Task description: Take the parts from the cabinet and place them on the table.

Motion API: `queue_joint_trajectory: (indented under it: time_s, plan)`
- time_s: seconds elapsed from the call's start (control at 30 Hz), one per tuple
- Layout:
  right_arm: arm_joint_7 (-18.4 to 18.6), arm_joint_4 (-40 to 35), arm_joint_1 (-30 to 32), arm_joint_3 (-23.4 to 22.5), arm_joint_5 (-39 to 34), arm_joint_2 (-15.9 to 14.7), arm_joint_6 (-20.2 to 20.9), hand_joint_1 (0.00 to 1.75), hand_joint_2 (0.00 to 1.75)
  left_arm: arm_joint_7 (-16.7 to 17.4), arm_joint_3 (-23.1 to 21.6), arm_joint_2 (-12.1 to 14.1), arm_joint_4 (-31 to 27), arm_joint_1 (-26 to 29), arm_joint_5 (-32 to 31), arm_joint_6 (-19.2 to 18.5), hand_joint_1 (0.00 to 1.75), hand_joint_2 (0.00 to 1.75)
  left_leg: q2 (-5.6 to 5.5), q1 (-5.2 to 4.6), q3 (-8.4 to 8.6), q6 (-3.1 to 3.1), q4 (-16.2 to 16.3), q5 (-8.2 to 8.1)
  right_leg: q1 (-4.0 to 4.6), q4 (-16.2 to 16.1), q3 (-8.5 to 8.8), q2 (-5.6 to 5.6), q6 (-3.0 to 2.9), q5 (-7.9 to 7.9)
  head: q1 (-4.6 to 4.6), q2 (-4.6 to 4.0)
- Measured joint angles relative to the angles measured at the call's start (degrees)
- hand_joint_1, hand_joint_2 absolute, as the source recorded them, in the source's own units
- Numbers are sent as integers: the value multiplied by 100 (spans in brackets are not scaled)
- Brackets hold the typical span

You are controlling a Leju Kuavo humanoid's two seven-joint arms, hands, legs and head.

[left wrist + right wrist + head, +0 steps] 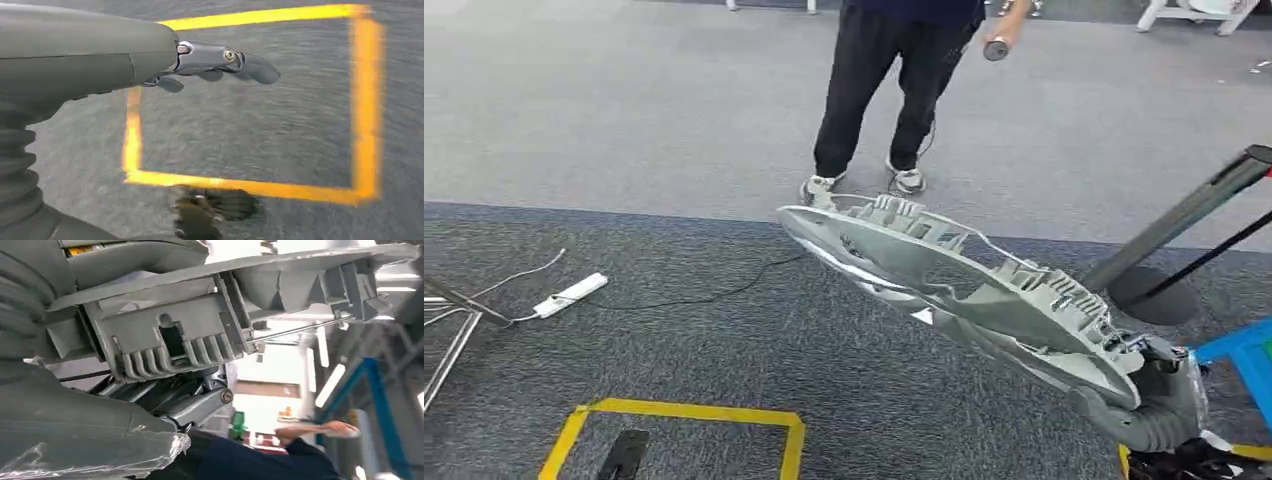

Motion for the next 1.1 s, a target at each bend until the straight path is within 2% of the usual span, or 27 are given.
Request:
queue_joint_trajectory:
  time_s: [0.03, 0.07, 0.13, 0.2, 0.23, 0.27, 0.3, 0.37, 0.4, 0.43, 0.47, 0.5, 0.53, 0.57, 0.6, 0.63, 0.73, 0.77, 0.8, 0.83, 0.87, 0.9, 0.93, 0.97, 1.03, 1.07, 1.1]
  plan:
    - [13, -85, 101, -61, 33, -9, -7, 175, 175, 274, -4, -22, 2, 49, -160, 68, 0, 175, -85, 0, 3, 1, 0, 0, 33, -494, 214, 193, -54, 233, 4, 0]
    - [15, -179, 191, -142, 38, -18, -9, 175, 175, 565, -11, -53, 2, 98, -335, 105, 0, 175, -144, -15, -13, -2, 3, 0, 19, -710, 310, 446, -110, 195, -4, 0]
    - [9, -393, 370, -317, 38, -18, 2, 175, 175, 929, -66, -75, 2, 192, -597, 103, 0, 175, -290, 18, -68, -34, 11, 20, 30, -780, 379, 336, -62, 205, 7, 0]
    - [-4, -603, 498, -448, 79, -18, 30, 175, 175, 945, -153, -86, 2, 279, -746, 42, 0, 175, -430, 35, -90, -102, -19, 50, 31, -836, 405, 212, -65, 227, 11, 0]
    - [-11, -659, 524, -481, 95, -15, 68, 175, 175, 936, -173, -64, 2, 286, -784, 22, 0, 175, -344, 25, -96, -96, 25, -5, -24, -931, 452, 108, -53, 272, 11, 0]
    - [-15, -698, 521, -508, 103, -13, 109, 175, 175, 868, -217, -64, 2, 287, -806, 20, 0, 175, 78, -40, -165, -126, 185, -182, -11, -992, 486, 63, -77, 286, -33, 0]
    - [-24, -711, 501, -543, 99, -13, 142, 175, 175, 767, -256, -57, 2, 265, -768, 25, 0, 175, 299, -39, -323, -154, 526, -407, -11, -1002, 496, -28, -89, 289, -46, 0]
    - [-26, -685, 386, -564, 110, -11, 192, 175, 175, 469, -262, -20, 2, 221, -679, 35, 0, 175, 449, -7, -718, -210, 1376, -776, -13, -1000, 496, -208, -93, 282, -44, 0]
    - [-17, -658, 309, -562, 119, -11, 199, 175, 175, 358, -262, -3, 2, 212, -646, 35, 0, 175, 466, 9, -826, -244, 1604, -821, -22, -999, 495, -277, -92, 279, -39, 0]
    - [-15, -591, 188, -536, 121, -11, 212, 175, 175, 190, -262, 24, 2, 206, -591, 38, 0, 175, 476, 38, -815, -293, 1598, -731, -40, -997, 499, -370, -84, 275, -44, 0]
    - [-15, -543, 90, -496, 121, -11, 203, 175, 175, 107, -262, 43, 2, 197, -565, 38, 0, 175, 498, 67, -696, -333, 1371, -552, -62, -992, 502, -440, -64, 267, -39, 0]
    - [-17, -494, -7, -449, 119, -13, 186, 175, 175, 64, -262, 74, 0, 175, -531, 38, 0, 175, 561, 94, -449, -377, 906, -292, -93, -976, 509, -518, -29, 254, -39, 0]
    - [-15, -453, -75, -420, 114, -13, 175, 175, 175, 42, -262, 85, 0, 150, -502, 38, 0, 175, 708, 111, -190, -419, 448, -89, -117, -944, 515, -587, 10, 230, -39, 0]
    - [-15, -423, -149, -387, 105, -18, 162, 175, 175, 7, -260, 78, 2, 109, -495, 35, 0, 175, 1117, 114, 21, -491, 51, -44, -86, -878, 514, -663, 74, 190, -50, 0]
    - [-13, -394, -226, -361, 97, -48, 144, 175, 175, -22, -262, 61, 2, 55, -502, 20, 0, 175, 1051, 81, 8, -379, 2, -68, -71, -789, 477, -712, 117, 140, -73, 0]
    - [-7, -359, -316, -318, 99, -68, 131, 175, 175, -35, -262, 80, 2, 31, -517, 20, 0, 175, 959, 69, -17, -264, 32, -72, -51, -804, 492, -783, 134, 141, -31, 0]
    - [-7, -248, -557, -184, 84, -142, 68, 175, 175, -8, -262, 91, 0, 10, -515, 29, 0, 175, 746, 62, -27, -118, 20, -45, -93, -830, 551, -974, 203, 109, -39, 0]
    - [-7, -221, -622, -149, 81, -177, 52, 175, 175, 20, -262, 87, 2, 16, -515, 29, 0, 175, 675, 77, -30, -81, 19, -37, -127, -716, 498, -674, 248, -15, -17, 0]
    - [-13, -204, -646, -127, 71, -205, 37, 175, 175, 55, -262, 83, 2, 8, -521, 42, 0, 175, 615, 84, -34, -42, 19, -30, -145, -386, 371, -394, 258, -227, -4, 0]
    - [-24, -191, -657, -121, 55, -234, 17, 175, 175, 79, -262, 72, 2, 3, -535, 51, 0, 175, 535, 85, -42, -21, 19, -27, -141, 77, 165, -245, 267, -452, 22, 0]
    - [-26, -169, -682, -114, 51, -260, 6, 175, 175, 90, -262, 58, 2, 13, -550, 73, 0, 175, 445, 79, -47, -11, 19, -27, -140, 581, -78, -170, 275, -662, 31, 0]
    - [-26, -147, -700, -103, 51, -280, 0, 175, 175, 98, -262, 45, 2, 29, -561, 83, 0, 175, 369, 69, -47, -6, 20, -24, -140, 920, -255, -148, 272, -759, 28, 0]
    - [-26, -123, -710, -83, 51, -304, -7, 175, 175, 103, -262, 41, 2, 45, -563, 90, 0, 175, 278, 62, -46, -6, 21, -23, -139, 1005, -323, -144, 256, -710, 28, 0]
    - [-26, -108, -722, -70, 49, -324, -7, 175, 175, 103, -262, 34, 2, 58, -563, 92, 0, 175, 191, 59, -44, -6, 23, -23, -138, 827, -261, -139, 239, -538, 31, 0]
    - [-35, -88, -758, -53, 51, -354, -26, 175, 175, 173, -262, 24, 2, 64, -567, 116, 0, 175, 6, 64, -33, -15, 25, -17, -141, -90, 147, -27, 188, 4, 28, 0]
    - [-55, -86, -778, -31, 51, -396, -42, 175, 175, 245, -262, 13, 2, 68, -565, 147, 0, 175, -83, 77, -31, -31, 25, -11, -155, -614, 372, 230, 173, 185, 31, 0]
    - [-61, -82, -799, -18, 51, -429, -50, 175, 175, 293, -262, 6, 2, 72, -561, 164, 0, 175, -132, 65, -70, -69, 27, 6, -188, -691, 426, 512, 177, 99, 17, 0]
